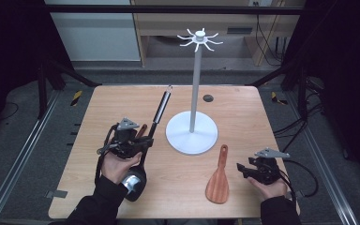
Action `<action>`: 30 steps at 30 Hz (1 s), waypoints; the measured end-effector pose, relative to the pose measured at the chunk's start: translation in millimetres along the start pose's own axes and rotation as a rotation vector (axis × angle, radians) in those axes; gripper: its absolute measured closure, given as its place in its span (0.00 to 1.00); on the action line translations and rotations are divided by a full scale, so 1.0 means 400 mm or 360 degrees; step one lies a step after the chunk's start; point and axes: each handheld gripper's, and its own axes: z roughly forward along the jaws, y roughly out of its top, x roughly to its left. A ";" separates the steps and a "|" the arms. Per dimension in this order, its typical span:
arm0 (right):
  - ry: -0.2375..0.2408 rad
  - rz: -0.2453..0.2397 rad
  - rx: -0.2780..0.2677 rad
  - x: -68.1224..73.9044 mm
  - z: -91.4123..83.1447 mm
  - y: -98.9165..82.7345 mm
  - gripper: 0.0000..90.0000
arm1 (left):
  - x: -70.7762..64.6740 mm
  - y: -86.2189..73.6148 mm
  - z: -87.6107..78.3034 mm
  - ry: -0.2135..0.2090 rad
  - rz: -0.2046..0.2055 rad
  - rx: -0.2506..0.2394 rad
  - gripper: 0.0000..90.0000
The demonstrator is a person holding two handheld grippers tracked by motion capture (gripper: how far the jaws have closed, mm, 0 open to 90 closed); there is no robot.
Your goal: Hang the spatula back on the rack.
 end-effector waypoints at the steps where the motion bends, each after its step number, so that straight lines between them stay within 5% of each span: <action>1: -0.0003 -0.0003 0.0002 0.000 0.000 0.000 0.46 | 0.001 0.003 -0.003 -0.0001 0.0002 -0.0014 0.83; 30: -0.0031 -0.0021 -0.0022 0.000 0.001 -0.001 0.44 | 0.007 0.068 -0.094 -0.0012 -0.0007 -0.0406 0.83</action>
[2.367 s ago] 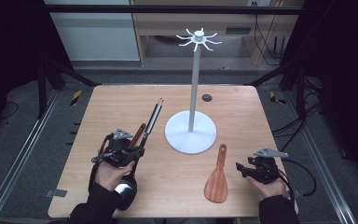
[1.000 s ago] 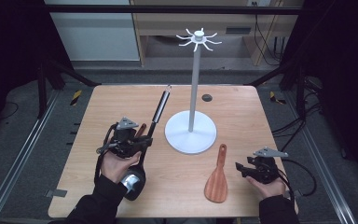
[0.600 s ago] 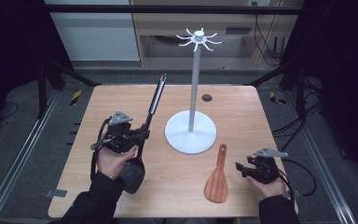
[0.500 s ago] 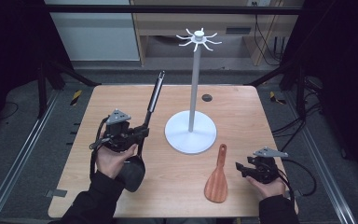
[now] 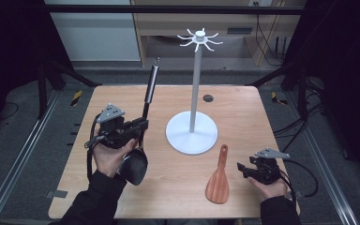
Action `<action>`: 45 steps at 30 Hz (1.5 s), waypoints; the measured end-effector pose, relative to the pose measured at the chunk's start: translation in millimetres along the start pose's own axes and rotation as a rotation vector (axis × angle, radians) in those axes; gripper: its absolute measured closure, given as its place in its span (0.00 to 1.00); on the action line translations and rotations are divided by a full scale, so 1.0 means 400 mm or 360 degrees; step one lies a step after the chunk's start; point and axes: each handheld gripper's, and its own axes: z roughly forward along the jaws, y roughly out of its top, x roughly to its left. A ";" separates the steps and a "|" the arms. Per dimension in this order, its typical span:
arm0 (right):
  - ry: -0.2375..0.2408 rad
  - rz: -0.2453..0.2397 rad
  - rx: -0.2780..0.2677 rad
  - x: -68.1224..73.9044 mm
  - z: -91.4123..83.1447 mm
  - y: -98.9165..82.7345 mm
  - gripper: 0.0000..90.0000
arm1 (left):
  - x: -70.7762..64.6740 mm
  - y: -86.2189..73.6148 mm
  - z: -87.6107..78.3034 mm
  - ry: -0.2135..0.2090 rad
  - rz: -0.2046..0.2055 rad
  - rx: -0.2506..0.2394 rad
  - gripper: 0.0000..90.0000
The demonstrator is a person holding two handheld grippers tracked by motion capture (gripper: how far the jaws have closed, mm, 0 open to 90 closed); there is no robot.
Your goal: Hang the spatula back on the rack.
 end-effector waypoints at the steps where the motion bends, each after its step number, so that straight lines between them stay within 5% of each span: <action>1: -0.0001 -0.0001 0.0001 0.000 0.000 0.000 0.44 | 0.000 0.004 -0.001 -0.0003 0.0001 -0.0012 0.83; 20: -0.0008 -0.0009 -0.0004 -0.005 0.002 -0.003 0.44 | -0.033 0.047 0.010 -0.0077 0.0079 -0.0164 0.83; 45: -0.0007 -0.0004 0.0007 -0.005 0.003 -0.003 0.44 | -0.068 0.082 0.064 -0.0137 0.0176 -0.0133 0.83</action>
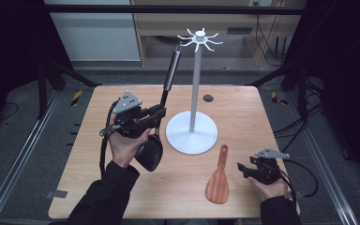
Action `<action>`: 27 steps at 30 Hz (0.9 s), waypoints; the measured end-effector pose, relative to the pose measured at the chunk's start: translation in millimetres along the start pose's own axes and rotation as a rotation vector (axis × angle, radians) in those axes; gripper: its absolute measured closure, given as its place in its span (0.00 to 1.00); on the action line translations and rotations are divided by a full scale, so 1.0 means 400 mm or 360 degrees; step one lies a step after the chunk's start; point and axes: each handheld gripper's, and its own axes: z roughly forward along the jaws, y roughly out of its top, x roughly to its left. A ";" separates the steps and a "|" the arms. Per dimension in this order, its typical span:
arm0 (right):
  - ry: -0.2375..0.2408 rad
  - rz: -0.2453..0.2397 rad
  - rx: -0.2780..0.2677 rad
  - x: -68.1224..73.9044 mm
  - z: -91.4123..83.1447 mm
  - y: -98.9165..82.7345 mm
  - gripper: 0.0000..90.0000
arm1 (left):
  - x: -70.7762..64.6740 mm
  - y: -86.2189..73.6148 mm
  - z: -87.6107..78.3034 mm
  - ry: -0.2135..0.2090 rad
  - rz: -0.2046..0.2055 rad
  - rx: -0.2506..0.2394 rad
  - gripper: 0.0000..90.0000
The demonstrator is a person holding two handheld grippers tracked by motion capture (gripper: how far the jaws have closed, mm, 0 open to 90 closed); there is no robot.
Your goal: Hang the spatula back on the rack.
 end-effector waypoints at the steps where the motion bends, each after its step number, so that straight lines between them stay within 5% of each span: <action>1: 0.0000 0.0000 0.0000 0.000 0.000 0.000 0.44 | 0.000 0.002 0.002 0.0002 -0.0001 0.0003 0.83; 27: 0.0004 -0.0007 -0.0002 -0.001 0.000 0.000 0.44 | 0.011 0.000 0.070 -0.0046 -0.0032 0.0044 0.83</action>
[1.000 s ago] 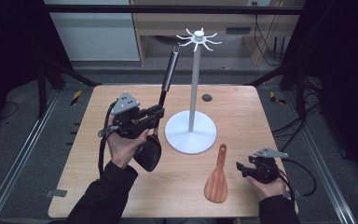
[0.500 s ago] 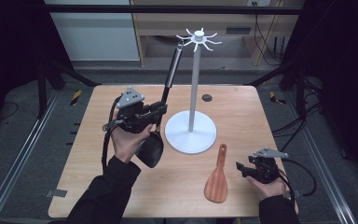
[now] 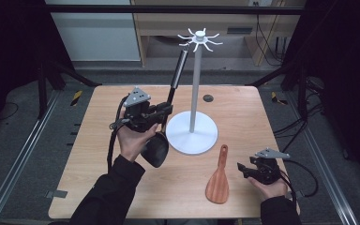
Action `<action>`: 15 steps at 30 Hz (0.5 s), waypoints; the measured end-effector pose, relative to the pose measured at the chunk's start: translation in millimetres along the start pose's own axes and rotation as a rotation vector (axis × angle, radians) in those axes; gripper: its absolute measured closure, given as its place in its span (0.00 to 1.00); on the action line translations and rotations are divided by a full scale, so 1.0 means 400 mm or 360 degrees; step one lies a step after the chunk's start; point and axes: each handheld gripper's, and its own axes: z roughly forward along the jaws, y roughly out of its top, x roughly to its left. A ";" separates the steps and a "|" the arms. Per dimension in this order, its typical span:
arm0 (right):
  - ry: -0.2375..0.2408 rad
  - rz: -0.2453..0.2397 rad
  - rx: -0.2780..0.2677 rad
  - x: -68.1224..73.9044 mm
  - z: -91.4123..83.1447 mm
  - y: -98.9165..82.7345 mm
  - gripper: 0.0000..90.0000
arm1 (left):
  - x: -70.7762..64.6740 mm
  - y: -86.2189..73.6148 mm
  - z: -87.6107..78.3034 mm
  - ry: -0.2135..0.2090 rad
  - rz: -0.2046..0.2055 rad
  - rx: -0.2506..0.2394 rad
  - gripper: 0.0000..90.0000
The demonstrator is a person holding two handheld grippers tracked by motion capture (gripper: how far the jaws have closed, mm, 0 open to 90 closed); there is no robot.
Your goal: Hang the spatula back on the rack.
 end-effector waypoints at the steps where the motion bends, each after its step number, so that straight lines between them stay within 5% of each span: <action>1: 0.0000 0.0000 0.0000 0.000 0.000 0.000 0.44 | 0.001 -0.001 0.002 -0.0004 -0.0001 -0.0001 0.83; 15: 0.0002 -0.0004 -0.0002 0.000 0.001 0.000 0.44 | 0.013 -0.012 0.038 -0.0041 -0.0005 -0.0012 0.83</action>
